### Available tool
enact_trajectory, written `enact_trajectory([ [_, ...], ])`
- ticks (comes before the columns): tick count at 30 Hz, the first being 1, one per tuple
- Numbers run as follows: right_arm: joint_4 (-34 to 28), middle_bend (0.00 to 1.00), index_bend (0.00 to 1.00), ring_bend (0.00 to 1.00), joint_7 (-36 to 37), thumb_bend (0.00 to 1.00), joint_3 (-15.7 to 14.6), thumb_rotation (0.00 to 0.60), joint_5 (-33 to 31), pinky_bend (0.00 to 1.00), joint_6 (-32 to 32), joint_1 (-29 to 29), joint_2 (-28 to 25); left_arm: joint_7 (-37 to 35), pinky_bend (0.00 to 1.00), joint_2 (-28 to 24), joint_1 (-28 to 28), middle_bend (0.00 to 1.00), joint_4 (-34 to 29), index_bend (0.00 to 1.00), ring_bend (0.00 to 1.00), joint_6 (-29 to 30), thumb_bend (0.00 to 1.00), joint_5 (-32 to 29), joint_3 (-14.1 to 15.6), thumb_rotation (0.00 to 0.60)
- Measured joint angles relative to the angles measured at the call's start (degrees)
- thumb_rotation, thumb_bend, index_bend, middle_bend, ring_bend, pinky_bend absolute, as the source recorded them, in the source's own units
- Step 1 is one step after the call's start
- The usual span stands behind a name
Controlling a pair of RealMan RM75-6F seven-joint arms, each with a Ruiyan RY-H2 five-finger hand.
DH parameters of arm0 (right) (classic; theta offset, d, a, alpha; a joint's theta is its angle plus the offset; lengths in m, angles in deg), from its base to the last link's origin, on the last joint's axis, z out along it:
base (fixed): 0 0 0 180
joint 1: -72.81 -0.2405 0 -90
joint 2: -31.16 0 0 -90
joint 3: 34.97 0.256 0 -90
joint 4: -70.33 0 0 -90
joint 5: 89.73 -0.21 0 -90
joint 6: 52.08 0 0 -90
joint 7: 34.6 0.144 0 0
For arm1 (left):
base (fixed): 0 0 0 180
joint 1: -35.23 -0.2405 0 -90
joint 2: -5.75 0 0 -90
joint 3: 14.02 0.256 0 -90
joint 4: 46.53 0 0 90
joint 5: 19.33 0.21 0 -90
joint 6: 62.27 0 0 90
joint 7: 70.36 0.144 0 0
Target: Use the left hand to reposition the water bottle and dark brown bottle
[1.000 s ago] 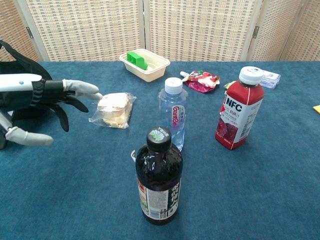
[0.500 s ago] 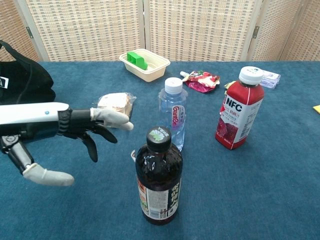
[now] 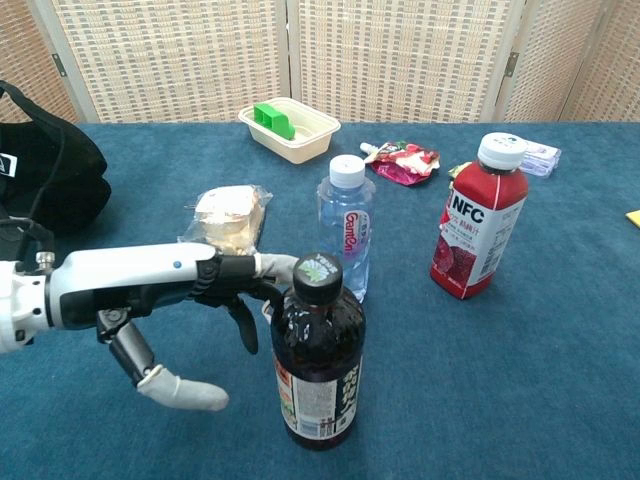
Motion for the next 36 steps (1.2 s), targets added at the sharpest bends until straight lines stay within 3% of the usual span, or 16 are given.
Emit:
enact_trajectory([
  [18, 1.9, 0.16, 0.19, 0.05, 2.4, 0.09, -0.2, 0.6, 0.0, 0.18, -1.1, 0.9, 0.1, 1.8, 0.28, 5.7, 2.3, 0.06, 0.5, 0.09, 0.14, -2.3, 0.22, -4.3, -2.1, 0.6],
  [27, 2.5, 0.16, 0.19, 0.05, 3.1, 0.09, -0.1, 0.6, -0.3, 0.18, -1.1, 1.1, 0.2, 3.2, 0.31, 8.2, 1.4, 0.24, 1.1, 0.4, 0.28, -2.1, 0.22, -7.0, -2.7, 0.6],
  [32, 2.5, 0.16, 0.19, 0.05, 3.1, 0.09, 0.0, 0.6, -0.3, 0.18, -1.4, 1.3, 0.1, 3.2, 0.39, 9.9, 0.5, 0.32, 1.7, 0.5, 0.35, -1.9, 0.22, -8.1, -2.7, 0.6],
  [36, 2.6, 0.16, 0.19, 0.05, 3.1, 0.09, 0.0, 0.6, -0.5, 0.18, -1.4, 1.4, 0.2, 3.4, 0.51, 10.6, -0.2, 0.44, 2.3, 0.56, 0.47, -1.1, 0.22, -8.6, -2.9, 0.6],
])
